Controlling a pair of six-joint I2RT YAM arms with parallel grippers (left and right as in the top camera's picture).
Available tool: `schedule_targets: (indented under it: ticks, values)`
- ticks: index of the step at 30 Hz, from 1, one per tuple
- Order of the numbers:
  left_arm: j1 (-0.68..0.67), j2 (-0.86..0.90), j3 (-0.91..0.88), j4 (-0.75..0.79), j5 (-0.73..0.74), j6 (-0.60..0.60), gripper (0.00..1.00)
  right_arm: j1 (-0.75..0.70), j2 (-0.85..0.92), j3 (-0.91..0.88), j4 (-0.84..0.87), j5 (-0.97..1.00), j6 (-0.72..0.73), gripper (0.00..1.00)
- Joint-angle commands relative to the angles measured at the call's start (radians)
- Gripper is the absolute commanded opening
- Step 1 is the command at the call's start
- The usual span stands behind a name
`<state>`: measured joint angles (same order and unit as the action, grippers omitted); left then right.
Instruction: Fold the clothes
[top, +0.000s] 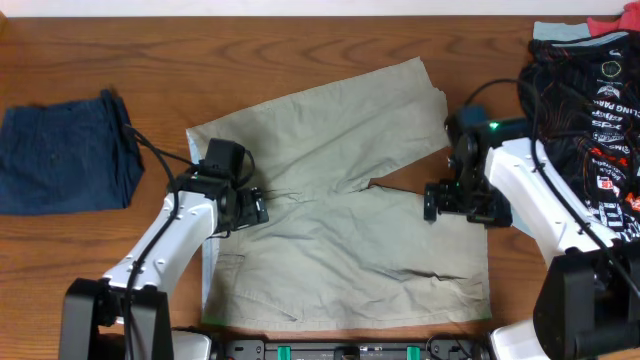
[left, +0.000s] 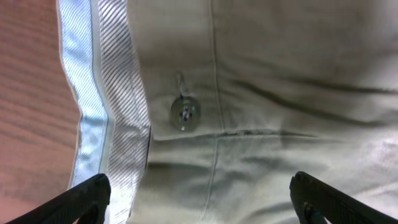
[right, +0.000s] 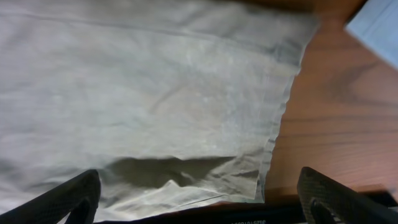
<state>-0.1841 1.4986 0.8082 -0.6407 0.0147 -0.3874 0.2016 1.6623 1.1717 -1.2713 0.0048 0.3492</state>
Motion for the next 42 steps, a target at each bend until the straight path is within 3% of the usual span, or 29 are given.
schedule_targets:
  ticks: [1,3,8,10,12,15,16,20,28,36,40,42]
  values:
    - [0.005,0.027,0.008,0.006,-0.022,0.021,0.85,-0.015,0.001,-0.042,0.029,0.021,0.040,0.99]
    - [0.005,0.037,0.008,0.006,-0.013,0.021,0.76,-0.021,0.001,-0.066,0.046,0.021,0.046,0.99]
    - [0.005,0.063,0.007,0.008,0.019,0.021,0.71,-0.034,0.001,-0.117,0.088,0.021,0.069,0.99]
    - [0.005,0.073,0.007,0.008,0.019,0.021,0.64,-0.041,0.001,-0.133,0.099,0.021,0.073,0.99]
    - [0.005,0.076,0.007,0.008,0.019,0.021,0.47,-0.050,0.001,-0.147,0.106,0.022,0.073,0.99]
    - [0.005,0.076,0.008,0.024,0.018,0.021,0.08,-0.054,0.001,-0.163,0.119,0.021,0.073,0.99]
    - [0.005,0.076,0.010,0.040,0.018,0.021,0.06,-0.054,0.001,-0.169,0.129,0.021,0.073,0.99]
    - [0.005,0.076,0.056,0.063,-0.021,0.021,0.06,-0.054,0.001,-0.172,0.154,0.020,0.073,0.99]
    - [0.028,0.076,0.320,0.031,-0.182,0.059,0.06,-0.054,0.001,-0.172,0.336,0.020,0.072,0.99]
    - [0.151,0.077,0.402,-0.092,-0.189,0.058,0.07,-0.072,0.000,-0.171,0.445,-0.042,0.029,0.99]
    - [0.203,0.077,0.393,-0.117,-0.192,0.058,0.48,-0.072,0.000,-0.171,0.431,-0.150,-0.019,0.99]
    - [0.225,0.077,0.393,-0.122,-0.192,0.058,0.55,-0.072,0.000,-0.171,0.405,-0.216,-0.068,0.99]
